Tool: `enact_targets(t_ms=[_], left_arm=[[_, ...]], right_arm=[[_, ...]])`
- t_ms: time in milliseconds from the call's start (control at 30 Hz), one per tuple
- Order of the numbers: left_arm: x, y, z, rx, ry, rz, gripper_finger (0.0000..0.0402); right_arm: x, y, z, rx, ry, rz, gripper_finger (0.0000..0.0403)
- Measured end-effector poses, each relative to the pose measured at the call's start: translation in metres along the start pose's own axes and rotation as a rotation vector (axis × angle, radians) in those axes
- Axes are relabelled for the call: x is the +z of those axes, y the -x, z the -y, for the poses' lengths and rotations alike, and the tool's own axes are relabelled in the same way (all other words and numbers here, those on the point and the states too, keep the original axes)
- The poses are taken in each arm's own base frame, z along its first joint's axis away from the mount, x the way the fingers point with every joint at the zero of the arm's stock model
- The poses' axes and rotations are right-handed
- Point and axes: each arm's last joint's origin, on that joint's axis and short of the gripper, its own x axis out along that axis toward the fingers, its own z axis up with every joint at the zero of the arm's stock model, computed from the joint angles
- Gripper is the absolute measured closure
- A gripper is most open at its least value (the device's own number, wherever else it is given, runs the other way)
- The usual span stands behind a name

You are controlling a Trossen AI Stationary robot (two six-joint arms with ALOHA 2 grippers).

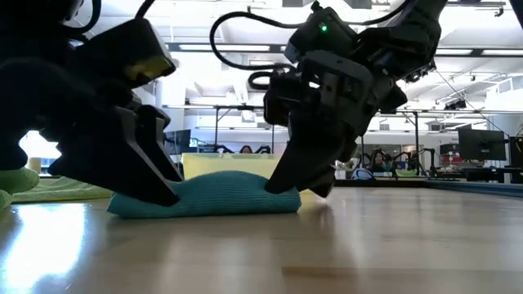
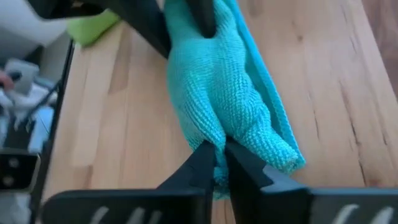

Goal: Roll microfiber towels into tight, uniform cylinder then place into a basket
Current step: Roll the blue microfiber towel, then put the rolled blue microfiber towel into the bin

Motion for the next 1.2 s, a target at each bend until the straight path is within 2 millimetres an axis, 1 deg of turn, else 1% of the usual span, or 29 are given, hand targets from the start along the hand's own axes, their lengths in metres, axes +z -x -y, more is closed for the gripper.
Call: enact_targets(t_ms=[167, 300, 400, 500, 600, 733, 900, 1000, 1100, 1200], left_arm=[[-0.003, -0.003, 0.001, 0.002, 0.005, -0.008, 0.0243], [-0.004, -0.003, 0.001, -0.001, 0.002, -0.013, 0.0243], [-0.004, -0.003, 0.001, -0.005, 0.003, -0.016, 0.0243], [-0.004, -0.003, 0.001, -0.006, 0.004, -0.016, 0.0243], [-0.004, -0.003, 0.001, -0.009, 0.007, -0.011, 0.0243], [-0.004, -0.003, 0.002, -0.011, 0.01, -0.008, 0.0243], [-0.003, -0.004, 0.002, -0.019, 0.019, 0.004, 0.0243], [-0.003, -0.004, 0.002, -0.021, 0.041, 0.004, 0.0243], [-0.002, -0.004, 0.002, -0.022, 0.05, 0.007, 0.0243], [-0.003, -0.004, 0.002, -0.022, 0.049, 0.004, 0.0243]], right_arm=[[0.007, 0.01, -0.007, 0.011, 0.145, 0.034, 0.031], [0.015, 0.02, -0.019, 0.025, 0.299, 0.097, 0.0269], [0.017, 0.018, -0.035, -0.009, 0.476, 0.176, 0.0252], [0.01, 0.012, -0.053, -0.079, 0.689, 0.22, 0.0246], [0.001, 0.003, -0.065, -0.171, 0.819, 0.244, 0.0244], [-0.006, -0.009, -0.068, -0.245, 0.856, 0.277, 0.0244], [-0.001, -0.026, -0.062, -0.262, 0.844, 0.259, 0.0244], [0.006, -0.035, -0.059, -0.284, 0.842, 0.209, 0.0244], [0.011, -0.044, -0.054, -0.31, 0.827, 0.111, 0.0244], [0.015, -0.048, -0.051, -0.325, 0.816, 0.042, 0.0244]])
